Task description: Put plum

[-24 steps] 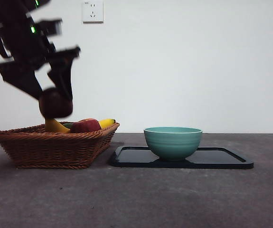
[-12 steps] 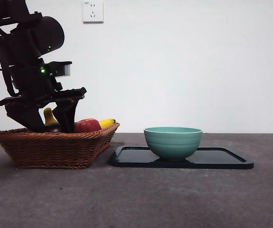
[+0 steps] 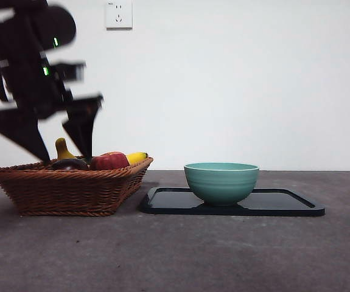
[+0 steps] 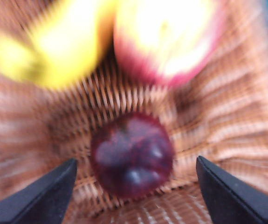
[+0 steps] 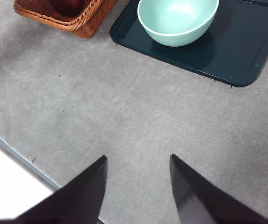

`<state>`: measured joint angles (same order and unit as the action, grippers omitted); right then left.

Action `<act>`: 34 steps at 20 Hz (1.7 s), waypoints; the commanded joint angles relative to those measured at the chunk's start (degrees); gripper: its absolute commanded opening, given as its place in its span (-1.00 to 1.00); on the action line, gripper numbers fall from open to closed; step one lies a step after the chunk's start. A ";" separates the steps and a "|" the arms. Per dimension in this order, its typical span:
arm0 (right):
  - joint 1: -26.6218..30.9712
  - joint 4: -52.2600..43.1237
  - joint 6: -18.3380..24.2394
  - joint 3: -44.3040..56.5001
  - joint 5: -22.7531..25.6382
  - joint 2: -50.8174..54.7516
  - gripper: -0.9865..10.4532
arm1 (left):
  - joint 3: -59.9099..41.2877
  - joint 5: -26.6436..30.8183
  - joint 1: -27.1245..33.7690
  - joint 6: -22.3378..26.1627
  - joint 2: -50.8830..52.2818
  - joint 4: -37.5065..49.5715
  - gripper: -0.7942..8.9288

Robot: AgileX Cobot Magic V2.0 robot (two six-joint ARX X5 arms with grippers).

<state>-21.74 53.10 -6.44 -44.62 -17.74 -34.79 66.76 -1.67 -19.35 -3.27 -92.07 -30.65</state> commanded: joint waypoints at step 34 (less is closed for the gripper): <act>-0.15 -8.70 -11.80 -4.09 1.51 -8.52 -0.43 | 1.03 -27.98 -1.84 9.22 35.54 -31.10 0.00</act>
<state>-21.71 44.93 -16.86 -47.92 -16.40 -43.13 66.78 -29.43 -20.91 5.10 -55.96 -62.02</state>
